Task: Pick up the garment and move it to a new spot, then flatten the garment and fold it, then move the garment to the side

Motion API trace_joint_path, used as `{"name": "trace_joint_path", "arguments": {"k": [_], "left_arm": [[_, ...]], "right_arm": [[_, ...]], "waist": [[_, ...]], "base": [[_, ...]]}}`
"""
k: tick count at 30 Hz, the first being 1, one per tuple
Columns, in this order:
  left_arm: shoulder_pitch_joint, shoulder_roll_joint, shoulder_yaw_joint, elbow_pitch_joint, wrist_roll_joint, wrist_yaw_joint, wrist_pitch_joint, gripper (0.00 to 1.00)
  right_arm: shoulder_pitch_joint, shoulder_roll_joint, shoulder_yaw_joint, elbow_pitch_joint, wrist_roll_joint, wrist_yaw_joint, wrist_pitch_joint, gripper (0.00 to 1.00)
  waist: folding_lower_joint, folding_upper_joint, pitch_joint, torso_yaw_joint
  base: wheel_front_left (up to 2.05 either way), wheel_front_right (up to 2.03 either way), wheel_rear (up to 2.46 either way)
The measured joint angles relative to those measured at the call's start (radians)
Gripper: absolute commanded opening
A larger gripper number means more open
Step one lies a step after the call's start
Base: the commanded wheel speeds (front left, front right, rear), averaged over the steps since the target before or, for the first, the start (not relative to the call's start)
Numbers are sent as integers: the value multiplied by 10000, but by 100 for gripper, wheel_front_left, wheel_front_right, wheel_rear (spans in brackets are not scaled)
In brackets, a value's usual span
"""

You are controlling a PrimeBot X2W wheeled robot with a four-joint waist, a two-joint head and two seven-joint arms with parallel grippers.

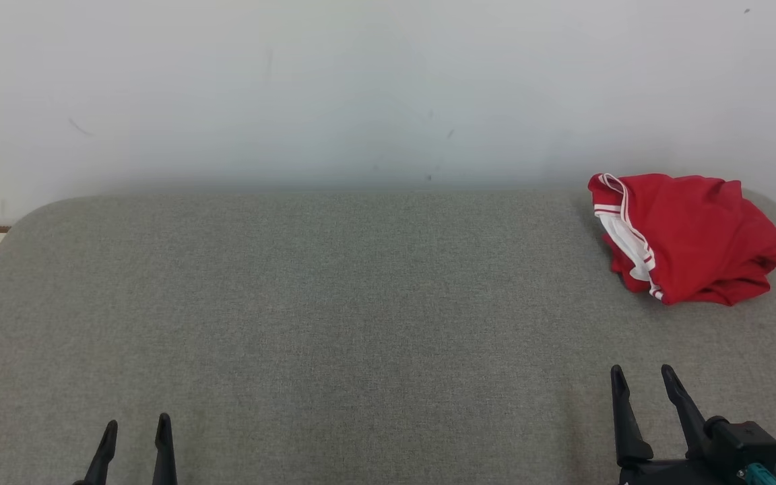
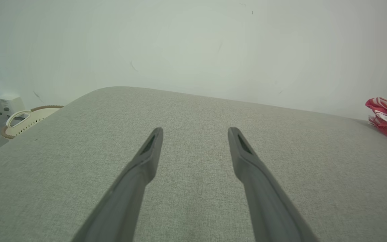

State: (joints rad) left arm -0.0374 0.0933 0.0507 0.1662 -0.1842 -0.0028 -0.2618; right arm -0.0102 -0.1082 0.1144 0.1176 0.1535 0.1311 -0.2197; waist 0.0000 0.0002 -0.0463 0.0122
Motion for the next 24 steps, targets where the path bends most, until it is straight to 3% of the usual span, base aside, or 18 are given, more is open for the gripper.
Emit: {"name": "trace_joint_path", "arguments": {"k": [14,15,20,24], "left_arm": [[44,102,-132,-84,-33,-36,-2,100],[63,111,-157,-86,-44,-44,0,0],[242,-63,-190,368,-75,-44,90,0],[232,-102,-25,558,-675,-59,428,0]], "right_arm": [[-10,19,35,50,2,0,-17,100],[-9,19,38,56,6,0,-17,0],[291,44,50,499,48,0,13,0],[310,65,33,617,752,0,107,0]], "waist": [[0,0,8,33],[0,0,6,38],[0,0,9,40],[0,0,27,36]], "base": [[0,0,0],[0,0,0],[0,0,0],[0,0,0]]}}
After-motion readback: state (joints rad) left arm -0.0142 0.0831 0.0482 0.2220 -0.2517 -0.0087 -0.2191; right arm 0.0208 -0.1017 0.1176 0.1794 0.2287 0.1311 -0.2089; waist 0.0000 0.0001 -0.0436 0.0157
